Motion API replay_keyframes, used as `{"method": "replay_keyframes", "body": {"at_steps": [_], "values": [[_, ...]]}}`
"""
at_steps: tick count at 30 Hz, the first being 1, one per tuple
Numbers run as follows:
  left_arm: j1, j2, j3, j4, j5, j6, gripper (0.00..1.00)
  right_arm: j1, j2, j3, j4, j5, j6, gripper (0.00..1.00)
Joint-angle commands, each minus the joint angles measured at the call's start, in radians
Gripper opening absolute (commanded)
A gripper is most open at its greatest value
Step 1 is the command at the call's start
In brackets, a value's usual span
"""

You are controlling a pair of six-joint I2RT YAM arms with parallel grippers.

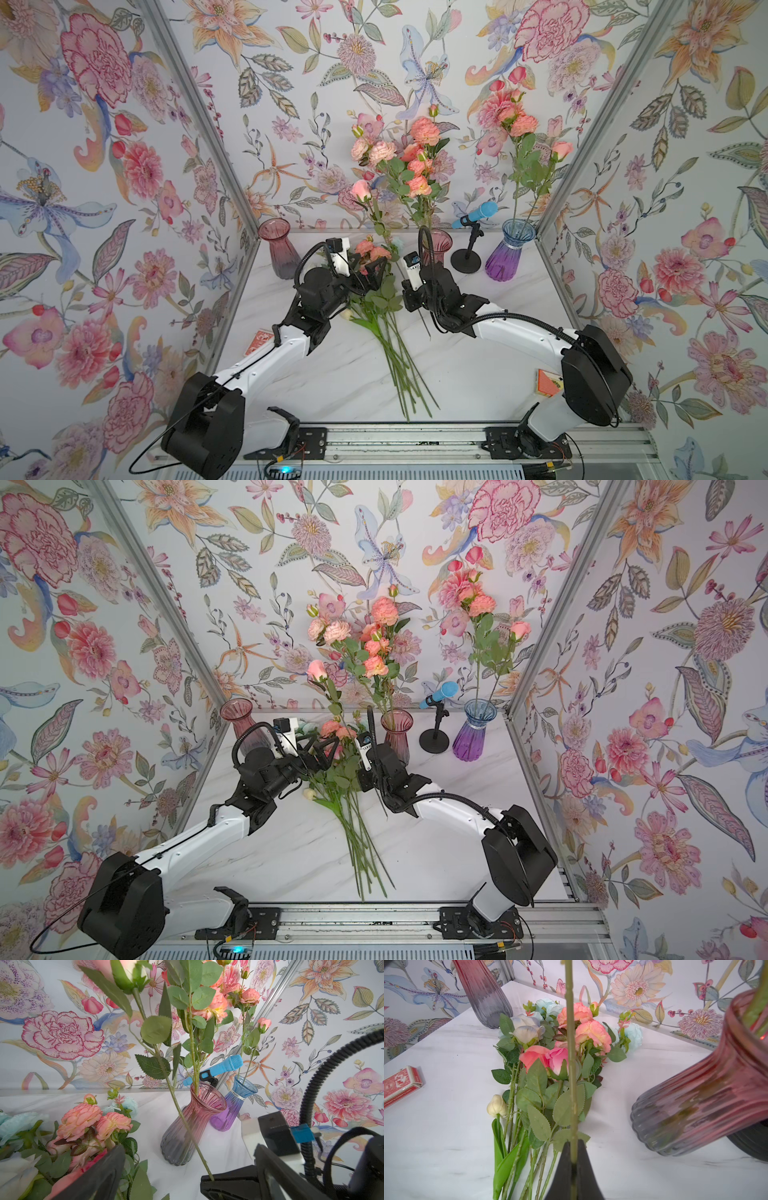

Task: Place the pink flowers into the vase
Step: Pick up the flower at the center of the board, then place the flower in the vase.

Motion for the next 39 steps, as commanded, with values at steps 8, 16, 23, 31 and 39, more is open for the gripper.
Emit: {"method": "replay_keyframes", "body": {"at_steps": [8,16,23,31,39], "values": [[0.044,0.065,0.099,0.057,0.075,-0.072,0.92,0.060,-0.109,-0.068,0.053,-0.049,-0.053,0.04],[0.063,0.106,0.129,0.118,0.124,-0.133,0.75,0.084,-0.121,-0.084,0.063,-0.063,-0.058,0.05],[0.063,0.132,0.143,0.163,0.160,-0.170,0.37,0.093,-0.111,-0.087,0.075,-0.046,-0.063,0.05],[0.063,0.129,0.145,0.162,0.184,-0.160,0.11,0.090,-0.079,-0.048,0.049,-0.026,-0.080,0.19],[0.056,0.059,0.132,0.109,0.098,-0.035,0.00,0.070,-0.128,0.007,0.000,-0.006,-0.097,0.71]]}}
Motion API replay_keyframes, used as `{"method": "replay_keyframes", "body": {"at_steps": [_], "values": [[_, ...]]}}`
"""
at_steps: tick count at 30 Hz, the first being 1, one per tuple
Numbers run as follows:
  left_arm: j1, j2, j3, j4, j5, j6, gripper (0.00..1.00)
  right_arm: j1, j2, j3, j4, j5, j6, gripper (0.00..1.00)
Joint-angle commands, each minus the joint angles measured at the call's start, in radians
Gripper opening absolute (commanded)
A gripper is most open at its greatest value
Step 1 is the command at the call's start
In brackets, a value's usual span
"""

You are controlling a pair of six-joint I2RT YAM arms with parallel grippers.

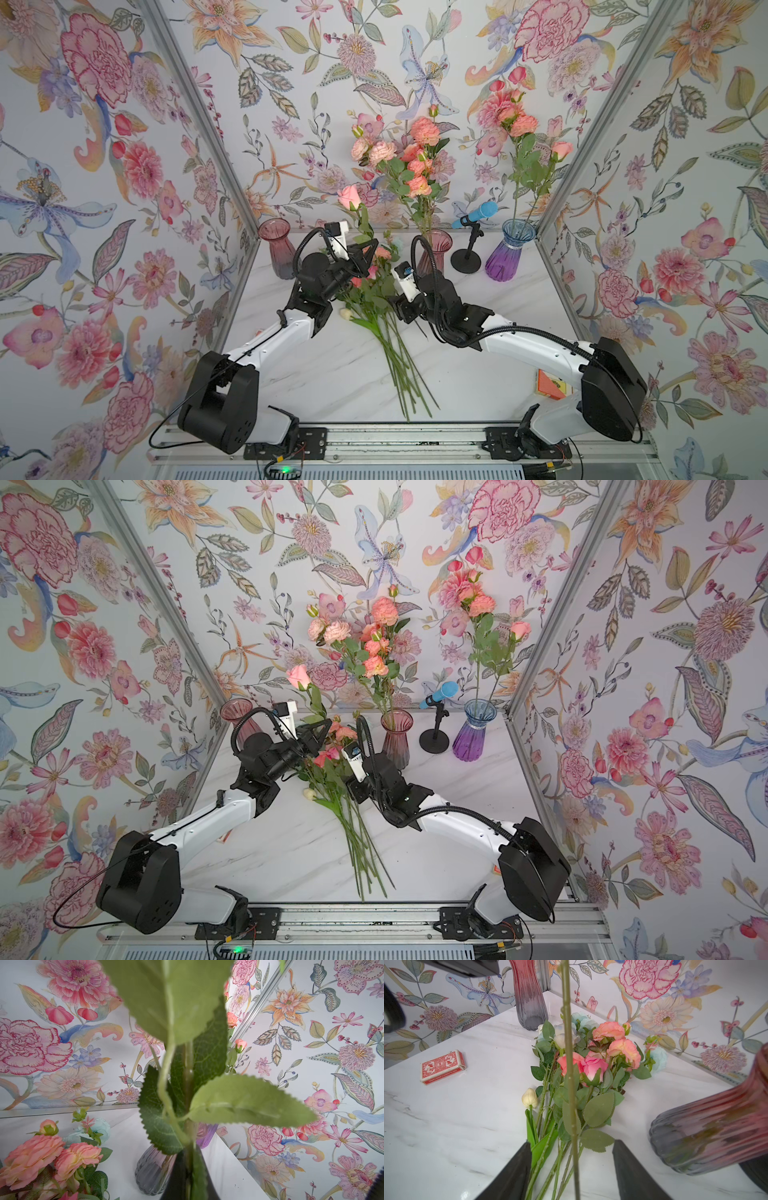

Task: Place the pink flowers into the vase
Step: Place the flower in the vase.

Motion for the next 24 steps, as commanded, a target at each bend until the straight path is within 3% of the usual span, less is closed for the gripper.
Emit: {"method": "replay_keyframes", "body": {"at_steps": [1,5,10,18,24], "values": [[-0.011,-0.076,0.008,-0.008,-0.088,0.105,0.00,-0.012,-0.043,0.058,-0.024,0.019,-0.019,0.77],[-0.048,-0.135,-0.025,0.001,-0.191,0.196,0.00,-0.021,-0.051,0.098,-0.026,0.004,-0.025,0.88],[-0.063,-0.155,-0.043,0.036,-0.201,0.207,0.00,-0.026,-0.010,0.192,-0.030,-0.025,-0.036,0.88],[-0.076,-0.177,-0.053,0.031,-0.197,0.220,0.00,-0.025,0.094,0.360,-0.059,-0.066,-0.067,0.67],[-0.078,-0.187,-0.062,0.033,-0.209,0.222,0.00,-0.020,0.152,0.424,-0.087,-0.096,-0.069,0.62]]}}
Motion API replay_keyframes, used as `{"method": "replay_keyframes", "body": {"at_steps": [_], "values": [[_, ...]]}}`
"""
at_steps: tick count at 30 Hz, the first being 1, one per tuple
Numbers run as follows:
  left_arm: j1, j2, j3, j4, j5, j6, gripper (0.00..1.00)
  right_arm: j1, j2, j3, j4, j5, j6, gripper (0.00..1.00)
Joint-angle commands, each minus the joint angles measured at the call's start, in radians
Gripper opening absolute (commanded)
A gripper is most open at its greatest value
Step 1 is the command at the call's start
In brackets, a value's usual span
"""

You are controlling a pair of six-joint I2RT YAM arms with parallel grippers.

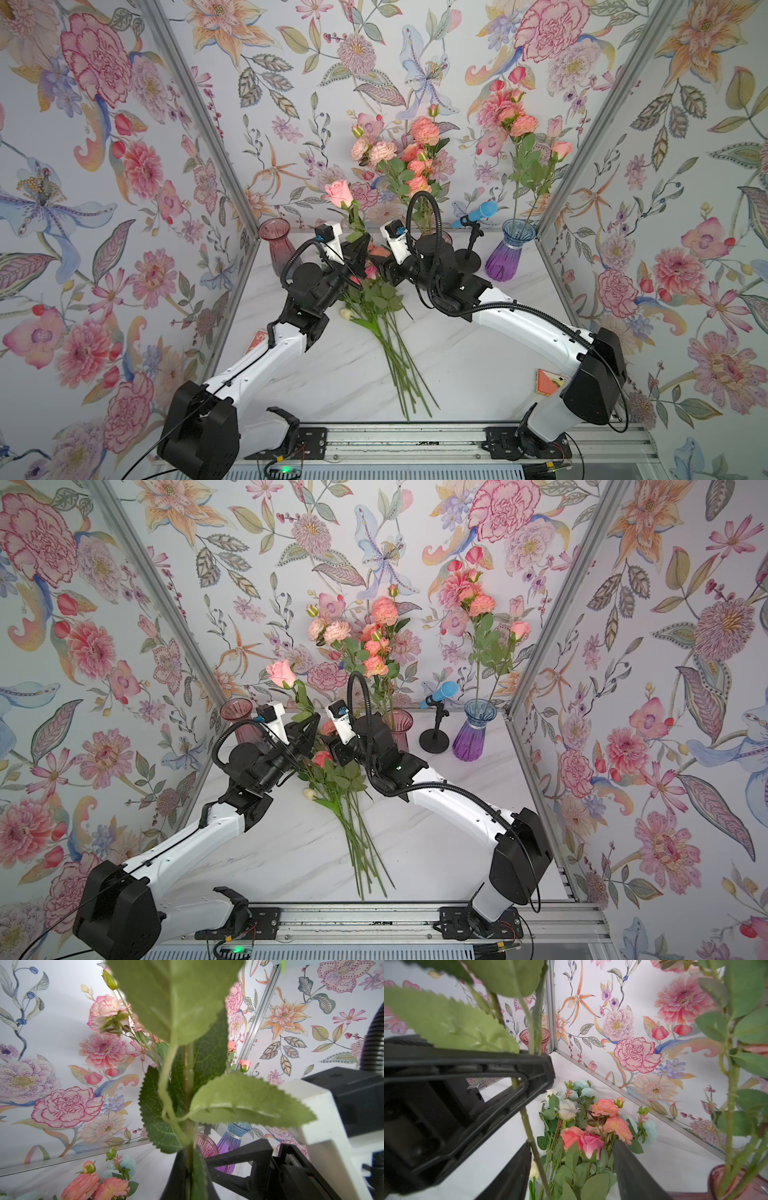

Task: Place the pink flowers into the vase
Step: Place the flower in the vase.

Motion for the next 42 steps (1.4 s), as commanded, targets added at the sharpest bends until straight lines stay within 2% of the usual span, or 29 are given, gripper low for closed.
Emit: {"method": "replay_keyframes", "body": {"at_steps": [1,8,11,15,16,17,19,20,22,23,24,25,27,34,42], "values": [[-0.010,-0.026,-0.013,0.019,-0.002,0.019,0.00,0.004,0.027,0.035,-0.032,-0.029,-0.018,0.60],[-0.010,-0.017,-0.017,0.028,0.002,0.009,0.00,0.009,0.049,0.066,-0.033,-0.034,-0.010,0.47],[-0.010,-0.019,-0.019,0.035,0.006,0.001,0.00,0.008,0.060,0.082,-0.035,-0.033,-0.009,0.35],[-0.010,-0.011,-0.022,0.041,0.003,-0.014,0.00,0.008,0.075,0.105,-0.035,-0.045,0.000,0.13],[-0.009,-0.009,-0.022,0.042,0.003,-0.019,0.00,0.006,0.079,0.108,-0.033,-0.044,0.002,0.10],[-0.011,-0.007,-0.020,0.042,0.003,-0.020,0.02,0.004,0.080,0.109,-0.034,-0.039,0.003,0.09],[-0.010,-0.012,-0.022,0.038,-0.006,-0.020,0.14,-0.005,0.079,0.109,-0.032,-0.037,0.017,0.06],[-0.010,-0.015,-0.024,0.033,-0.011,-0.018,0.24,-0.012,0.078,0.106,-0.032,-0.038,0.023,0.04],[-0.009,-0.027,-0.025,0.014,-0.030,-0.011,0.52,-0.032,0.067,0.093,-0.030,-0.035,0.036,0.00],[-0.010,-0.033,-0.026,0.005,-0.037,-0.007,0.57,-0.041,0.058,0.084,-0.028,-0.032,0.041,0.00],[-0.009,-0.040,-0.028,-0.006,-0.048,-0.001,0.67,-0.056,0.046,0.071,-0.025,-0.028,0.048,0.00],[-0.008,-0.047,-0.032,-0.017,-0.060,0.003,0.82,-0.073,0.029,0.058,-0.023,-0.024,0.052,0.00],[-0.007,-0.061,-0.043,-0.031,-0.077,0.006,0.99,-0.105,-0.006,0.035,-0.022,-0.020,0.053,0.00],[-0.003,-0.064,-0.056,-0.040,-0.042,0.007,1.00,-0.288,-0.182,-0.016,-0.023,-0.007,0.029,0.00],[-0.003,-0.055,-0.066,0.000,-0.004,0.007,1.00,-0.581,-0.300,0.032,0.030,0.121,-0.007,0.00]]}}
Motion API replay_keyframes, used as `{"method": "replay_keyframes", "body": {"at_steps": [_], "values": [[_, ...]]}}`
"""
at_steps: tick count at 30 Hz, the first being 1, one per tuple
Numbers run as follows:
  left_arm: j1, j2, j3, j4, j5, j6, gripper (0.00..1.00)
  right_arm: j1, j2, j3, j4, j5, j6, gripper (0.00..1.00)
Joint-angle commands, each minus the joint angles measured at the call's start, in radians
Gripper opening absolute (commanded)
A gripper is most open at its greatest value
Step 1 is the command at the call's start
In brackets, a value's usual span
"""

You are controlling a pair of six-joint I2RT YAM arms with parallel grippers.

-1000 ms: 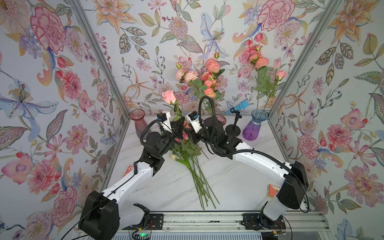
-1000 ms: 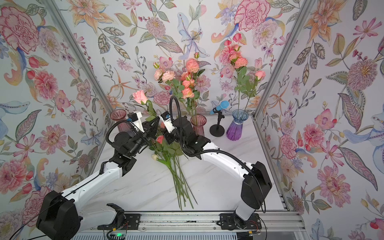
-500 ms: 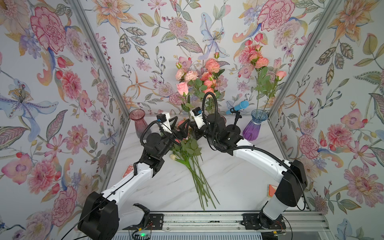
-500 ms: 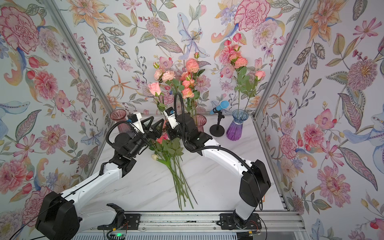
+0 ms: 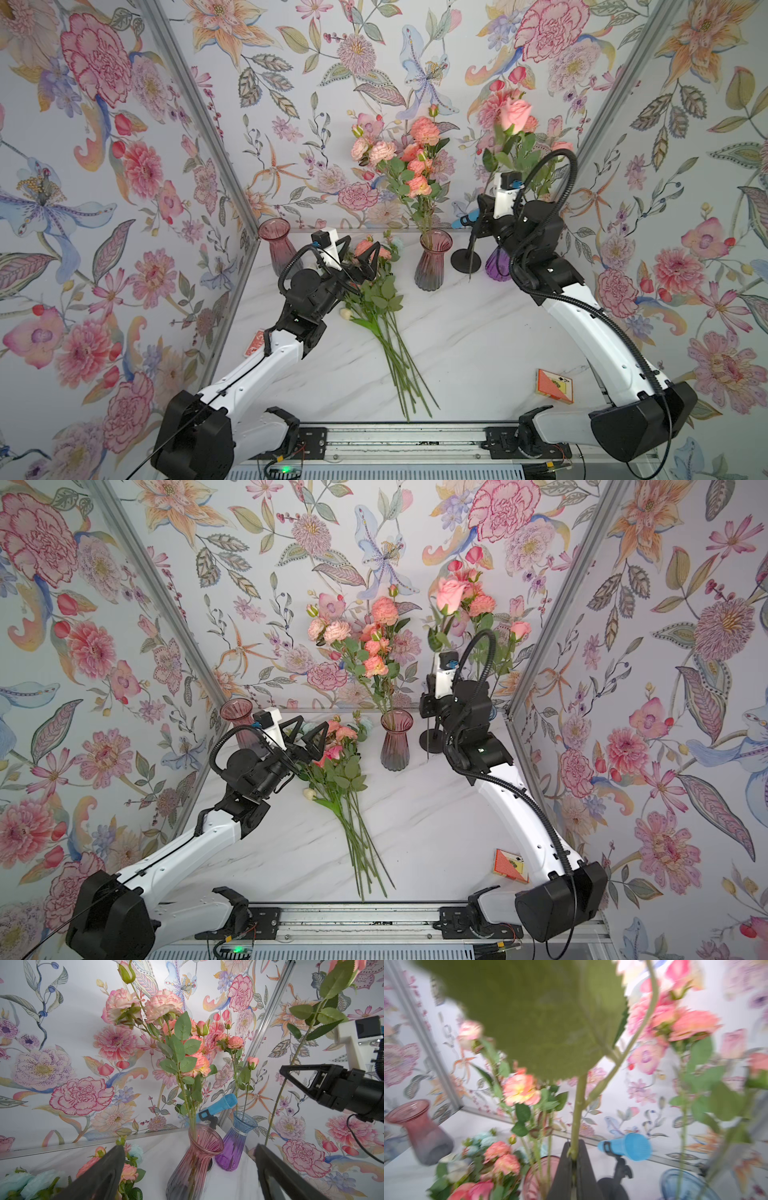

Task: Place the pink flowers into the vase
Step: Place the flower in the vase.

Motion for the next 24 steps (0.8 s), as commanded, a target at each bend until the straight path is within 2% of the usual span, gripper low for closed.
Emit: {"method": "replay_keyframes", "body": {"at_steps": [1,6,9,16,24], "values": [[0.001,-0.002,-0.018,0.042,0.031,0.009,1.00,-0.107,-0.026,0.027,0.085,0.073,-0.007,0.00],[0.001,-0.011,-0.020,0.044,0.036,0.019,1.00,-0.262,-0.016,0.049,0.217,0.064,0.059,0.01],[0.002,-0.011,-0.020,0.043,0.035,0.021,1.00,-0.309,0.032,0.078,0.279,0.060,0.073,0.01],[0.001,-0.023,-0.036,0.051,0.038,0.009,1.00,-0.351,0.167,0.118,0.443,0.056,0.027,0.01],[0.001,-0.047,-0.027,-0.006,0.019,0.037,1.00,-0.374,0.328,0.231,0.427,0.039,0.024,0.00]]}}
